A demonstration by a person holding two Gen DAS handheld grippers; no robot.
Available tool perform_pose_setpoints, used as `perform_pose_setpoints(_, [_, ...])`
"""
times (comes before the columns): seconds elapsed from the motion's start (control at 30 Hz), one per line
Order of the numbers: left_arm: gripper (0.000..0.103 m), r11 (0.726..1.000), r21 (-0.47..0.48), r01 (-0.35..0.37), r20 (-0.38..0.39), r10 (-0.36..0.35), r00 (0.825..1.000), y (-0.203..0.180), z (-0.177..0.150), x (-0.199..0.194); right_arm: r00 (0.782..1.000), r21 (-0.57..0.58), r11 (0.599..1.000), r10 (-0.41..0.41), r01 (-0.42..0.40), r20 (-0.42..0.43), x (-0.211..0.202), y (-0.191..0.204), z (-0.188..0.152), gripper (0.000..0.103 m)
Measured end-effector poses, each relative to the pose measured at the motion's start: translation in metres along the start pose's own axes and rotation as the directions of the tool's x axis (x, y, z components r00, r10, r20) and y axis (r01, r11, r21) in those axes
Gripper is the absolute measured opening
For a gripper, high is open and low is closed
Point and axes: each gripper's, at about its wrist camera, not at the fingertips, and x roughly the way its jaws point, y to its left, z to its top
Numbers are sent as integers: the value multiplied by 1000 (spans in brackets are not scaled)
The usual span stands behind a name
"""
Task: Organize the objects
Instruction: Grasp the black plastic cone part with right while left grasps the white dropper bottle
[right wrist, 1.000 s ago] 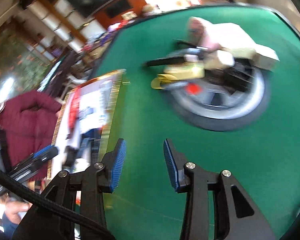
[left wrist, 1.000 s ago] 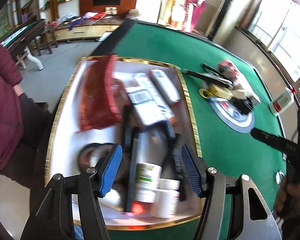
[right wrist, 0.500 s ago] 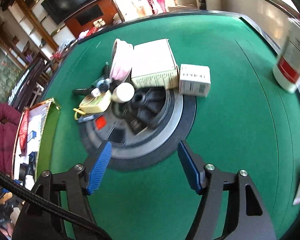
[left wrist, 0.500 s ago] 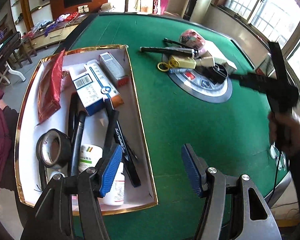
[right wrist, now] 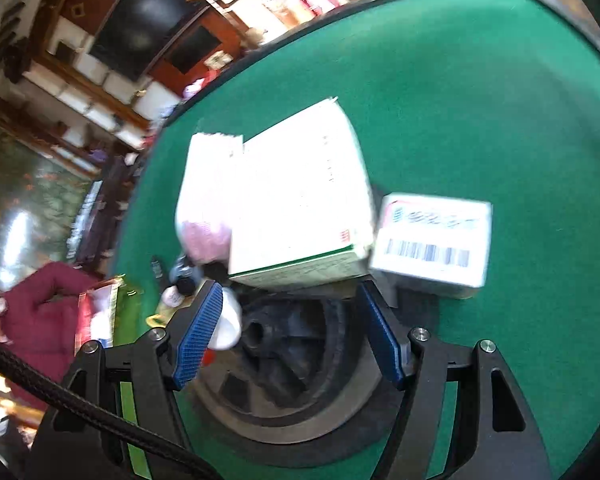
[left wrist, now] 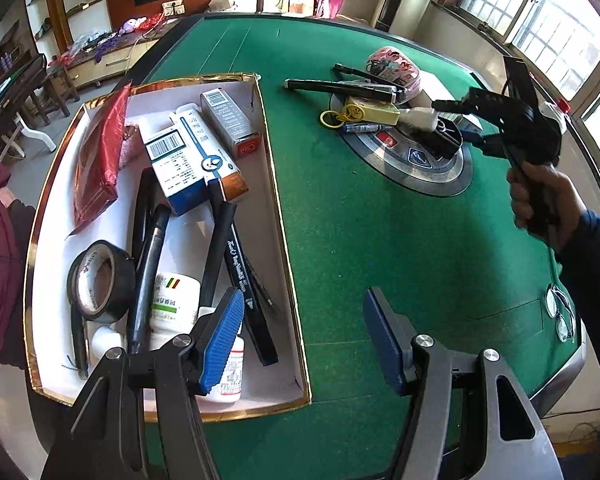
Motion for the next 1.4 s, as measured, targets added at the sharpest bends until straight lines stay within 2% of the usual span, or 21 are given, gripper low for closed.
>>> perform_pose_setpoints(0.1, [56, 1000, -4, 10, 3, -10, 1000, 0, 5, 3, 993, -112, 992, 42, -55, -109, 1, 27, -23, 74])
perform_pose_setpoints(0.17, [56, 1000, -5, 15, 6, -15, 1000, -1, 9, 5, 987, -208, 977, 13, -46, -160, -1, 46, -39, 74])
perform_pose_setpoints(0.23, [56, 1000, -11, 19, 6, -19, 1000, -1, 13, 8, 988, -322, 945, -95, 51, -123, -8, 64, -49, 74])
perform_pose_setpoints(0.3, [56, 999, -18, 26, 7, -26, 1000, -1, 17, 10, 984, -401, 908, -164, 125, -64, -14, 79, -51, 74])
perform_pose_setpoints(0.4, [56, 999, -9, 33, 10, -33, 999, -4, 21, 11, 975, -453, 875, -216, 170, -51, -6, 96, -52, 75])
perform_pose_setpoints(0.57, [56, 999, 3, 38, -1, -38, 999, -4, 22, 14, 940, -608, 757, -336, 239, -49, 21, 109, -58, 75])
perform_pose_setpoints(0.67, [56, 999, 6, 39, -12, -39, 999, -4, 21, 16, 918, -626, 732, -391, 269, -64, 33, 103, -58, 75])
perform_pose_setpoints(0.7, [56, 999, 10, 39, -11, -39, 999, -4, 21, 16, 920, -615, 744, -385, 262, -73, 31, 98, -58, 74])
perform_pose_setpoints(0.73, [56, 999, 13, 39, -10, -39, 999, -5, 21, 16, 926, -603, 758, -369, 247, -84, 28, 95, -59, 67])
perform_pose_setpoints(0.77, [56, 999, 18, 40, -11, -39, 999, -6, 22, 16, 924, -590, 768, -370, 248, -93, 25, 92, -61, 63])
perform_pose_setpoints(0.87, [56, 998, 34, 52, -8, -52, 999, -11, 28, 17, 917, -560, 784, -386, 267, -104, 14, 87, -68, 63])
perform_pose_setpoints(0.9, [56, 997, 48, 59, -7, -59, 998, -15, 31, 17, 915, -527, 806, -384, 267, -124, 9, 82, -74, 63])
perform_pose_setpoints(1.0, [56, 990, 98, 105, -10, -104, 994, -30, 47, 20, 927, -425, 868, -346, 259, -142, -16, 70, -90, 63])
perform_pose_setpoints(1.07, [56, 982, 129, 134, -23, -133, 991, -45, 63, 26, 935, -376, 891, -327, 256, -137, -34, 63, -107, 63])
perform_pose_setpoints(1.13, [56, 974, 179, 141, -9, -141, 990, -57, 83, 35, 938, -338, 903, -322, 265, -126, -53, 58, -129, 63])
perform_pose_setpoints(1.2, [56, 966, 220, 136, -31, -132, 991, -66, 97, 48, 937, -301, 911, -329, 282, -119, -68, 51, -150, 63])
perform_pose_setpoints(1.27, [56, 955, 256, 151, -54, -142, 988, -74, 111, 67, 938, -273, 920, -324, 281, -125, -75, 45, -158, 63])
perform_pose_setpoints(1.33, [55, 950, 289, 118, -61, -105, 993, -81, 121, 82, 934, -251, 920, -337, 300, -121, -84, 37, -171, 63])
perform_pose_setpoints(1.4, [55, 942, 313, 120, -72, -102, 992, -87, 129, 95, 932, -225, 925, -339, 306, -128, -83, 37, -179, 63])
